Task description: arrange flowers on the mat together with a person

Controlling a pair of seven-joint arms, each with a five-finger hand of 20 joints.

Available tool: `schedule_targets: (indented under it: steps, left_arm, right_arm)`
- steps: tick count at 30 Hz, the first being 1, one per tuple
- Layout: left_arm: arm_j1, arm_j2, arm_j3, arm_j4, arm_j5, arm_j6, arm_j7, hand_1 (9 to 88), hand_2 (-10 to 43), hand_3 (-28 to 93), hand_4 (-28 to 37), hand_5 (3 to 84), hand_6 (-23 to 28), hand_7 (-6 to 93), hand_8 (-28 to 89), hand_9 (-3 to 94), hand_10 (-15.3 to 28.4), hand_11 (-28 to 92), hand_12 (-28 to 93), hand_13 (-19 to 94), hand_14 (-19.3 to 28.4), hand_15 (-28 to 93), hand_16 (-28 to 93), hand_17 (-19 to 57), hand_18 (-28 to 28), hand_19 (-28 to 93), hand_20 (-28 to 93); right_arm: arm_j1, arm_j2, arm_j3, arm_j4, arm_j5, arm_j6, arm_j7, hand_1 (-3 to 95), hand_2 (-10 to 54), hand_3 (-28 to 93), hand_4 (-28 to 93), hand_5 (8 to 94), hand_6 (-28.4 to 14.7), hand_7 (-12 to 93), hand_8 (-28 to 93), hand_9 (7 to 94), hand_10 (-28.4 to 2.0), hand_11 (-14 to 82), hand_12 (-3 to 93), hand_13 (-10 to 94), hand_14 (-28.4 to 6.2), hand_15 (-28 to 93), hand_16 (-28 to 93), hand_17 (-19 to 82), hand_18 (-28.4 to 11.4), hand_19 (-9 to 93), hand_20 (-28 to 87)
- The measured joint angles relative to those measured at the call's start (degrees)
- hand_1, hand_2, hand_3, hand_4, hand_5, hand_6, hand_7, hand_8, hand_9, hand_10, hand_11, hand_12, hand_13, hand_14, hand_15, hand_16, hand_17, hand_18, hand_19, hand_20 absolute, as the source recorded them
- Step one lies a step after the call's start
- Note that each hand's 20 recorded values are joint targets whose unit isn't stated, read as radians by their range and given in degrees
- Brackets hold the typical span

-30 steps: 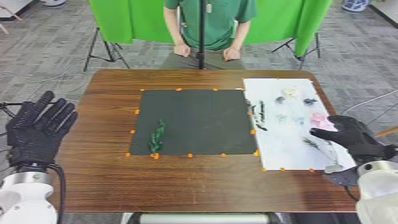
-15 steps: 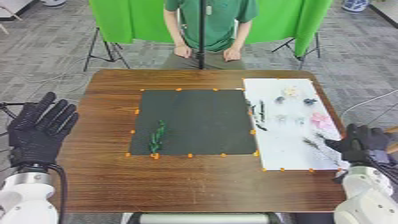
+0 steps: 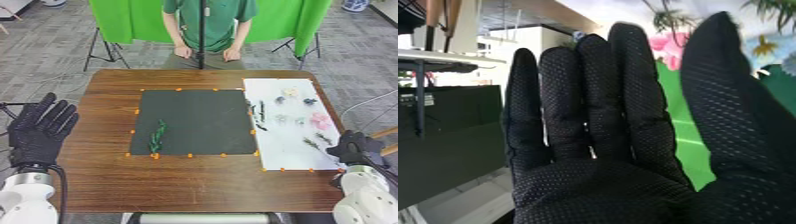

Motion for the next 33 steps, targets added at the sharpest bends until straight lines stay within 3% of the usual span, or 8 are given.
schedule_targets:
  steps: [4, 12, 18, 24, 33]
  left_arm:
    - [0.0, 0.00, -0.02, 0.00, -0.09, 0.02, 0.01, 31.1, 12.8, 71, -28.3, 42.2, 8.6, 17.8, -11, 38.0, 17.1, 28, 11, 28, 16.7, 42, -8, -3.2, 16.8, 41, 9]
    - [0.1, -0.02, -0.11, 0.00, -2.41, 0.02, 0.66, 31.0, 12.8, 71, -28.3, 42.3, 8.6, 17.6, -11, 38.1, 17.1, 28, 11, 28, 16.7, 42, -8, -3.2, 16.9, 41, 10]
    - [0.3, -0.02, -0.13, 0.00, -2.49, 0.02, 0.72, 30.9, 12.8, 71, -28.3, 42.3, 8.5, 17.5, -11, 38.2, 17.2, 28, 11, 28, 16.7, 42, -8, -3.3, 16.9, 41, 10]
    - [0.4, -0.03, -0.49, 0.00, -2.78, -0.10, 0.85, 31.0, 12.3, 71, -28.3, 42.2, 8.5, 17.5, -11, 38.1, 17.1, 27, 11, 28, 16.8, 42, -8, -3.4, 17.0, 41, 10]
    - [0.7, 0.02, -1.37, 0.01, -2.90, -0.08, 1.12, 31.4, 12.7, 71, -28.3, 42.2, 8.3, 17.8, -11, 38.3, 17.0, 27, 11, 29, 16.7, 42, -8, -3.4, 17.1, 41, 10]
  right_arm:
    - [0.4, -0.1, -0.6, 0.7, 0.9, 2.8, 0.0, 58.1, -9.5, 65, -28, 69.7, 2.3, 44, 10, 68.5, -9.4, 31.7, 60.2, 51, -11.8, 61, 50, 21, -18.4, 61, 30]
    - [0.7, -0.4, -0.3, 0.5, 6.8, 4.9, 0.1, 57.2, -9.5, 69, -28, 72.2, 2.0, 42, 13, 72.1, -9.0, 30.1, 58.2, 56, -11.1, 59, 52, 23, -19.5, 63, 31]
    - [0.8, -0.3, -0.3, -2.3, 8.8, 7.0, 2.5, 53.2, -9.5, 72, -18, 72.0, 2.3, 42, 17, 77.1, -8.0, 26.7, 56.5, 60, -10.4, 57, 52, 25, -21.1, 66, 32]
    - [3.0, 0.5, -1.7, -9.5, 20.2, 8.5, 4.4, 52.5, -9.5, 71, -14, 68.9, 1.8, 52, 12, 79.8, -8.1, 28.3, 54.5, 63, -10.7, 58, 50, 27, -22.7, 70, 32]
    - [17.4, -0.8, -17.6, -10.1, 22.1, 6.8, 3.8, 52.0, -9.5, 72, -14, 67.2, 0.4, 59, 7, 79.3, -8.9, 32.0, 54.5, 63, -12.8, 62, 50, 27, -23.7, 72, 31]
